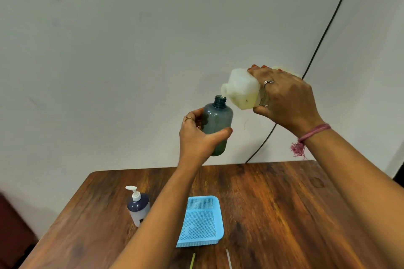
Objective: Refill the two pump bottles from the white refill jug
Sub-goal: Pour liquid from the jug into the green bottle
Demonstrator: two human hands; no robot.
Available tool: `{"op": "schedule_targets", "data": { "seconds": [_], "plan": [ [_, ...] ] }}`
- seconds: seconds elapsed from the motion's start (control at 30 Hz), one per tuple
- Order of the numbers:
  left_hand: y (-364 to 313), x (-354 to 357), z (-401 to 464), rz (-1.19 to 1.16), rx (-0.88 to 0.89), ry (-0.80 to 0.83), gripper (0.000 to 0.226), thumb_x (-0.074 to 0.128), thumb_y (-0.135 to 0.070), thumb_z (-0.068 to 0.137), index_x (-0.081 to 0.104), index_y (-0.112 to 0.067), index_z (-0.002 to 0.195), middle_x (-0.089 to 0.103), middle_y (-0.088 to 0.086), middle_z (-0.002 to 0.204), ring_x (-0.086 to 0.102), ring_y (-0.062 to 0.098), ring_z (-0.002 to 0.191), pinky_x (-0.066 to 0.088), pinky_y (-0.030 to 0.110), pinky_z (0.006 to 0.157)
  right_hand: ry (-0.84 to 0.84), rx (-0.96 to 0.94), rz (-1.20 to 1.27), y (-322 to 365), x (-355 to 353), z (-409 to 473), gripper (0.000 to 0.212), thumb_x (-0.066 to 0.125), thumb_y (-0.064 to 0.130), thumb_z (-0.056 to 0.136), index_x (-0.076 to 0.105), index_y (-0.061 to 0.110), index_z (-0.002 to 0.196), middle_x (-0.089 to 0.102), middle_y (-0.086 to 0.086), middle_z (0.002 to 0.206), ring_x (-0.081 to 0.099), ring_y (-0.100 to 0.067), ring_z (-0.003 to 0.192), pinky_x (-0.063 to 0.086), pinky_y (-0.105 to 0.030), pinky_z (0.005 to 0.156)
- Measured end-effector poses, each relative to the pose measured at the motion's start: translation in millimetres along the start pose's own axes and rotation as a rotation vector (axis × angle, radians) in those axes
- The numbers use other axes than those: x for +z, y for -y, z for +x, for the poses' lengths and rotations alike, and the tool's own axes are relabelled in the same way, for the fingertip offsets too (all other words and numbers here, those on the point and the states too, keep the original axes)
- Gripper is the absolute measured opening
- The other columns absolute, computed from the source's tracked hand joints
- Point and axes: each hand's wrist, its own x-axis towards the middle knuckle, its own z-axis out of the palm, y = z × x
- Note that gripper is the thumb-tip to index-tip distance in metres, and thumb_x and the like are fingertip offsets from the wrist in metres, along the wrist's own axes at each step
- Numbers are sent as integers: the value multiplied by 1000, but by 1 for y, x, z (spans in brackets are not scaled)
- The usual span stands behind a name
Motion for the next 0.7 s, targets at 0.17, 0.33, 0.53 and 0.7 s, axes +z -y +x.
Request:
{"op": "schedule_targets", "data": {
  "seconds": [0.17,0.33,0.53,0.7],
  "plan": [
    [1,2,2,0,-2,-2,72,88,-24,61,43,-31,116,51,-11,115,53,-3,95,44,5,60,1,-1,4,-1,2,0,79,89,23,58,56,4,128,65,-16,121,65,-35,105,52,-46,87],
    [3,4,3,8,-5,1,72,88,-24,60,43,-31,117,52,-12,115,52,-4,95,43,2,60,0,-4,4,-3,5,-1,79,89,23,58,57,3,127,65,-16,120,65,-35,104,52,-46,86],
    [3,6,6,7,-13,1,72,88,-24,60,44,-30,117,52,-11,116,53,-3,95,43,2,59,9,-4,5,-5,8,0,78,88,24,60,56,3,128,65,-16,121,65,-34,105,51,-46,88],
    [2,7,6,3,-13,-2,71,88,-24,60,43,-31,115,52,-10,116,53,-4,95,43,5,61,13,0,9,-6,9,0,78,88,23,60,56,4,128,65,-15,122,65,-34,106,51,-44,89]
  ]
}}
